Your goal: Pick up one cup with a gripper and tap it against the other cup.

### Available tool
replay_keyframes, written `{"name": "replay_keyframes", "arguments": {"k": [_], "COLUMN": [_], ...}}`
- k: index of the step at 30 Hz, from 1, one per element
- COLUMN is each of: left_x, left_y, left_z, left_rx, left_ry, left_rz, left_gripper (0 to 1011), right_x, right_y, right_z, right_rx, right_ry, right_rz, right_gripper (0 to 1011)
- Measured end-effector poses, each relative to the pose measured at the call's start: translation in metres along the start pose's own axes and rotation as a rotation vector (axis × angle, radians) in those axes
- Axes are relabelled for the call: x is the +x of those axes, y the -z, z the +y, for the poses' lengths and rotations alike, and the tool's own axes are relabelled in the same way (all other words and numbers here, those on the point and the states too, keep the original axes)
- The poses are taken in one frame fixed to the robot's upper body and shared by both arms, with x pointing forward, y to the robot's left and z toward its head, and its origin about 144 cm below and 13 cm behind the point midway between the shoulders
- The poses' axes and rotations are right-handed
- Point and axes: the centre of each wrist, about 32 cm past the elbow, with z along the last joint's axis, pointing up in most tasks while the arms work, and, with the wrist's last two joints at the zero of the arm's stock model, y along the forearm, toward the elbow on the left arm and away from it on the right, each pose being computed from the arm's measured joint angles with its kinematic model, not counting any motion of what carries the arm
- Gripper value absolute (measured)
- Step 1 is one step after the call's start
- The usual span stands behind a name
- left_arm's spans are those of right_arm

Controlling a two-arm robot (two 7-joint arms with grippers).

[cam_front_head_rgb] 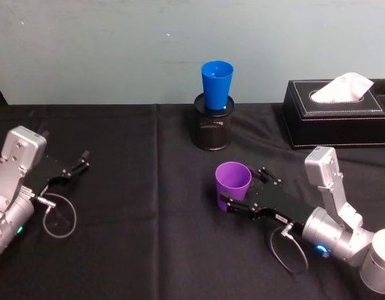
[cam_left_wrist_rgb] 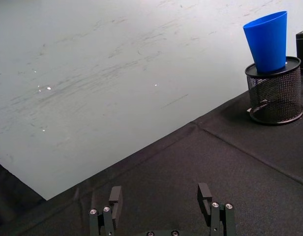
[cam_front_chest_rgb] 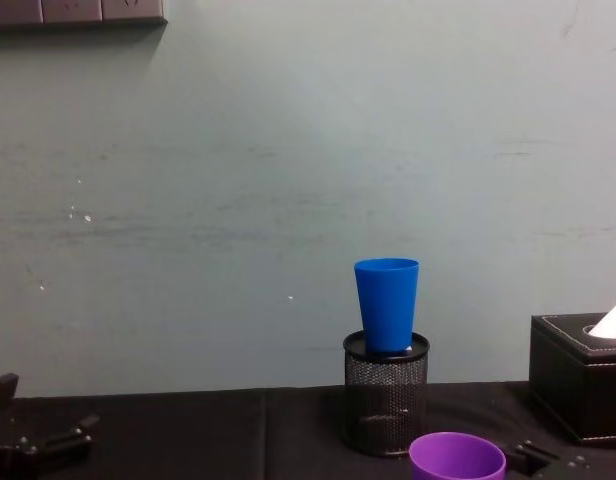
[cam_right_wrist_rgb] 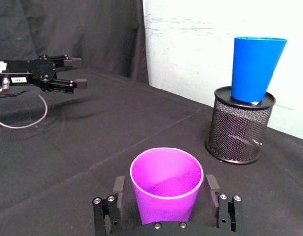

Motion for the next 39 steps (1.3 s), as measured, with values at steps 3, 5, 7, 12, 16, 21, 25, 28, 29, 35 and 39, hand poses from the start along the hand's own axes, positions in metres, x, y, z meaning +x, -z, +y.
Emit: {"name": "replay_keyframes", "arguments": {"k": [3, 5, 7, 12, 16, 21, 25, 28, 29, 35, 39], "left_x": [0.0, 0.0, 0.0, 0.0, 0.0, 0.0, 0.0, 0.0, 0.0, 0.0, 0.0], "left_y": [0.0, 0.0, 0.0, 0.0, 0.0, 0.0, 0.0, 0.0, 0.0, 0.0, 0.0], "left_z": [0.0, 0.0, 0.0, 0.0, 0.0, 0.0, 0.0, 0.0, 0.0, 0.0, 0.0], "left_rx": [0.0, 0.0, 0.0, 0.0, 0.0, 0.0, 0.0, 0.0, 0.0, 0.0, 0.0], "left_ry": [0.0, 0.0, 0.0, 0.0, 0.0, 0.0, 0.0, 0.0, 0.0, 0.0, 0.0], "left_rz": [0.0, 0.0, 0.0, 0.0, 0.0, 0.0, 0.0, 0.0, 0.0, 0.0, 0.0], "left_gripper": [1000, 1000, 1000, 1000, 1000, 1000, 1000, 1000, 1000, 1000, 1000], "right_x": [0.001, 0.001, 0.0, 0.0, 0.001, 0.001, 0.001, 0.001, 0.001, 0.0, 0.0], "right_y": [0.002, 0.003, 0.004, 0.006, 0.005, 0.005, 0.005, 0.005, 0.005, 0.005, 0.005], "right_z": [0.006, 0.008, 0.01, 0.014, 0.014, 0.013, 0.013, 0.013, 0.013, 0.013, 0.013], "right_rx": [0.009, 0.008, 0.011, 0.014, 0.015, 0.015, 0.015, 0.015, 0.015, 0.014, 0.014], "right_ry": [-0.007, -0.01, -0.013, -0.017, -0.016, -0.017, -0.017, -0.017, -0.017, -0.017, -0.017], "right_rz": [0.001, 0.003, 0.005, 0.003, 0.001, 0.001, 0.001, 0.002, 0.002, 0.003, 0.003], "right_gripper": [1000, 1000, 1000, 1000, 1000, 996, 927, 863, 815, 756, 735]}}
